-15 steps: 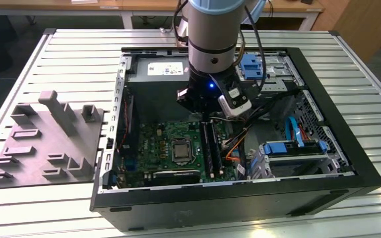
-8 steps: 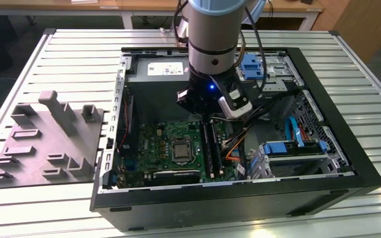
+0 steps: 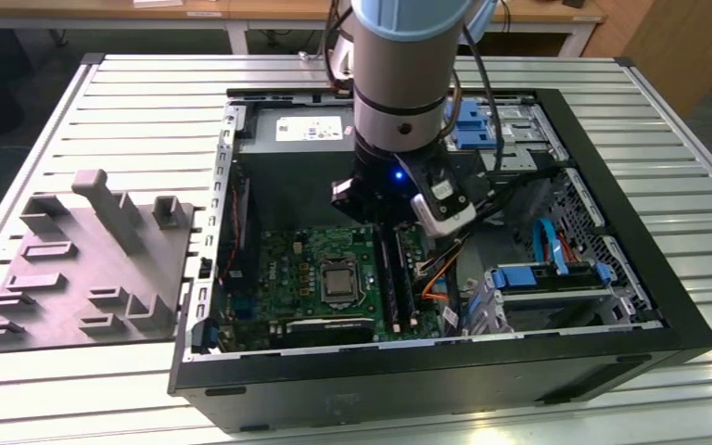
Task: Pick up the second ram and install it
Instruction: 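Press down the second ram until it locks into place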
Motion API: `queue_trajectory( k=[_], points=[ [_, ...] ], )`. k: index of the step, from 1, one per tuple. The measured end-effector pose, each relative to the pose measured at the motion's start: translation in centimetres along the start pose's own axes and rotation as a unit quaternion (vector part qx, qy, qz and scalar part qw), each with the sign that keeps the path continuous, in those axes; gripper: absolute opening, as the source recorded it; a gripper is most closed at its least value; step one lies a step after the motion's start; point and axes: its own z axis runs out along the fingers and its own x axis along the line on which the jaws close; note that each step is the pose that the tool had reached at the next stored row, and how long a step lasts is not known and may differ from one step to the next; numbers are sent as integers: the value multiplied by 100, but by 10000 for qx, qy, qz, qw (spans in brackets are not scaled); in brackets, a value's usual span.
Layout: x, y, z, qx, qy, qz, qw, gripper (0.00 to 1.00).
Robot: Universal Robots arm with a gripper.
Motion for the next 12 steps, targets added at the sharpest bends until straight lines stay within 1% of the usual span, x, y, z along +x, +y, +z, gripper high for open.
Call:
queue_trajectory(
  k=[12],
  points=[
    [-9,-195,-10,4,0,0,10000,10]
  ],
)
